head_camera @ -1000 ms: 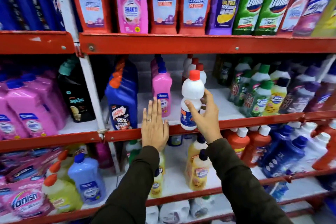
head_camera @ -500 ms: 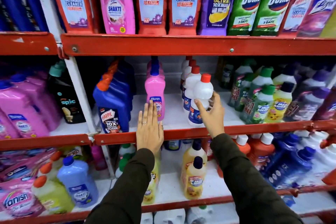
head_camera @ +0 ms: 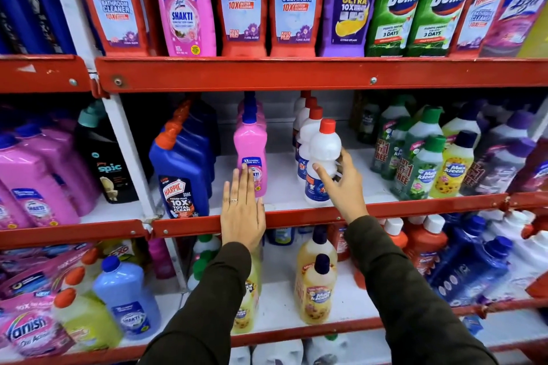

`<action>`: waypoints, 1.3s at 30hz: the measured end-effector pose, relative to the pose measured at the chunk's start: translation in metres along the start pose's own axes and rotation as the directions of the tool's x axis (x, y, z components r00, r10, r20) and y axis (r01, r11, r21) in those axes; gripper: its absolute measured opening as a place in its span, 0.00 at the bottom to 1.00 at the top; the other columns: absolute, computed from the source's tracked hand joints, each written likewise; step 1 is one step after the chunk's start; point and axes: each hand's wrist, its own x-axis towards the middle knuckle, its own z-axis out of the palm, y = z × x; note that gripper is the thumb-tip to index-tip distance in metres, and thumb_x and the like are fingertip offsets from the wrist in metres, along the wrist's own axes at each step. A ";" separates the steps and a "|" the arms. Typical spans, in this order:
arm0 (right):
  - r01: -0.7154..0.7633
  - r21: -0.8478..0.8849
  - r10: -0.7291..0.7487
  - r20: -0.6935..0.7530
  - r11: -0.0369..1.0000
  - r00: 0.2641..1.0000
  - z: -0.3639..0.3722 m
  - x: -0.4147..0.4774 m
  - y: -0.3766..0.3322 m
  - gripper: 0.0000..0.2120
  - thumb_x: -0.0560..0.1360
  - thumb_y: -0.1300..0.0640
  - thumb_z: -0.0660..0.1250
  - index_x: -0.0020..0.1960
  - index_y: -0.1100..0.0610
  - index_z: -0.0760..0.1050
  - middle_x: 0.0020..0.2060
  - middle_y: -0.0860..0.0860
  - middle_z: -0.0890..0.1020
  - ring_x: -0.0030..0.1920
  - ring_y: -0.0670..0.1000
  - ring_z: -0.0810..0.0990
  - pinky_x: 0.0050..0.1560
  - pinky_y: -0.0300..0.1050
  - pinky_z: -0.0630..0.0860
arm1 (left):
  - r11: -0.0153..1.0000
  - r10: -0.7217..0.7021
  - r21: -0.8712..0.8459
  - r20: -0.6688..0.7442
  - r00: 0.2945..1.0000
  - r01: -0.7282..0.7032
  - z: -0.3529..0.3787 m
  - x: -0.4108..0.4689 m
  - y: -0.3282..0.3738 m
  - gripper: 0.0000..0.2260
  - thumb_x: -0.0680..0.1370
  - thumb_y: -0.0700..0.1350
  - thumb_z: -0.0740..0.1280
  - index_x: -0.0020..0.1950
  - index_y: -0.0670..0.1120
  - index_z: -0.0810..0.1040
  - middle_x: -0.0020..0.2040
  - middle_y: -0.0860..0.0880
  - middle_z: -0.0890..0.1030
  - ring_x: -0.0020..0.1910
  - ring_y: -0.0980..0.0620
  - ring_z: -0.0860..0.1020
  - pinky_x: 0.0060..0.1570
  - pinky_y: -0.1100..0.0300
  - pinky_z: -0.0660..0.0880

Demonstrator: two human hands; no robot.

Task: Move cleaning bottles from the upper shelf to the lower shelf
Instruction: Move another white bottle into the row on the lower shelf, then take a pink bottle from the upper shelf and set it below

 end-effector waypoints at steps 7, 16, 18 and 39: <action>-0.030 0.012 0.030 -0.007 0.999 1.000 0.000 -0.008 -0.008 0.32 0.77 0.55 0.73 0.77 0.54 0.65 0.70 0.51 0.76 0.65 0.46 0.75 0.50 0.19 0.72 | 1.000 0.020 -0.015 -0.021 1.000 -0.021 -0.003 0.000 0.000 0.30 0.82 0.49 0.52 0.83 0.40 0.52 0.84 0.42 0.52 0.83 0.42 0.54 0.81 0.47 0.46; 0.334 -0.259 -0.393 -0.226 0.906 0.891 0.013 -0.020 -0.066 0.17 0.81 0.56 0.66 0.69 0.57 0.73 0.64 0.53 0.74 0.66 0.51 0.73 0.68 0.55 0.71 | 0.979 0.084 -0.184 -0.045 0.995 -0.091 -0.036 0.003 -0.010 0.33 0.83 0.50 0.54 0.85 0.46 0.44 0.85 0.46 0.46 0.84 0.50 0.43 0.82 0.50 0.45; 0.412 -0.297 -0.483 -0.226 0.861 0.846 0.026 -0.016 -0.093 0.17 0.81 0.56 0.66 0.68 0.58 0.74 0.64 0.54 0.75 0.66 0.52 0.73 0.68 0.55 0.71 | 0.976 0.103 -0.180 -0.117 0.988 -0.123 -0.062 0.012 -0.013 0.31 0.84 0.50 0.53 0.85 0.44 0.47 0.85 0.47 0.46 0.84 0.49 0.44 0.83 0.52 0.42; 0.303 -0.431 -0.415 -0.192 0.850 0.889 0.180 0.075 -0.303 0.47 0.76 0.39 0.69 0.81 0.66 0.54 0.76 0.62 0.66 0.76 0.61 0.65 0.75 0.54 0.66 | 0.995 0.052 0.095 -0.481 0.875 -0.008 -0.204 0.139 -0.122 0.29 0.85 0.49 0.53 0.83 0.37 0.53 0.84 0.40 0.53 0.84 0.44 0.50 0.82 0.45 0.50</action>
